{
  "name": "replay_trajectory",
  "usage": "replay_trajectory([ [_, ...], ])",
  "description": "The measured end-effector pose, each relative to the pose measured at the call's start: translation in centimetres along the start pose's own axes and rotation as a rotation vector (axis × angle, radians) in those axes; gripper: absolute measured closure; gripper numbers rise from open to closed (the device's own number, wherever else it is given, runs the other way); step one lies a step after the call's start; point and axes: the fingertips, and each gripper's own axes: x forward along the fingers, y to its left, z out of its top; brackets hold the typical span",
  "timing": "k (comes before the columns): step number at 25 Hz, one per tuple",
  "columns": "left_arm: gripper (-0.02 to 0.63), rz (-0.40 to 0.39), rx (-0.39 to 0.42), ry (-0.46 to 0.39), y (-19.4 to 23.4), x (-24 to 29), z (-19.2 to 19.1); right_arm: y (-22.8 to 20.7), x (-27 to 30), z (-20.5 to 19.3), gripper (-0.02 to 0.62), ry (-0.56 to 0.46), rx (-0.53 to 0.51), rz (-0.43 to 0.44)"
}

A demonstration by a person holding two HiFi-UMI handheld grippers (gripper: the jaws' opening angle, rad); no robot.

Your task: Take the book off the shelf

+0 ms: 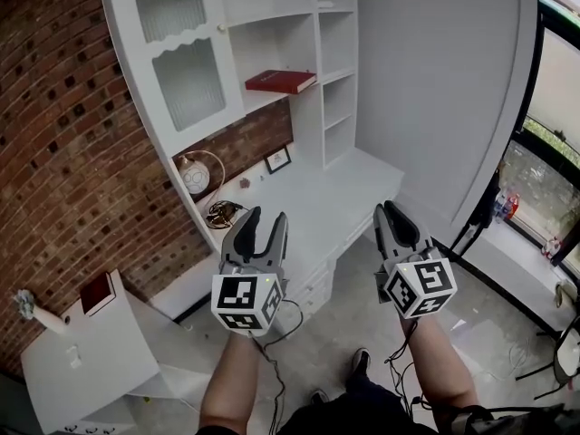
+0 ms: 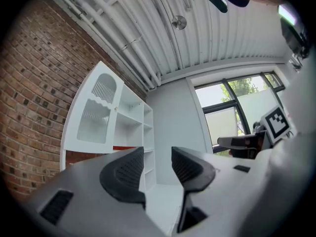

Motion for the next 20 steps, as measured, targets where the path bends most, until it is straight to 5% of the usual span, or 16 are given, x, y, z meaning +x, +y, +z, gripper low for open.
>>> replay_trajectory([
  [5, 0.428, 0.017, -0.015, -0.012, 0.4, 2.3, -0.8, -1.8, 2.0, -1.0, 0.487, -0.005, 0.012, 0.018],
  [20, 0.396, 0.119, -0.003, 0.051, 1.9, 17.2, -3.8, -12.6, 14.8, -4.5, 0.479, -0.007, 0.137, 0.121],
])
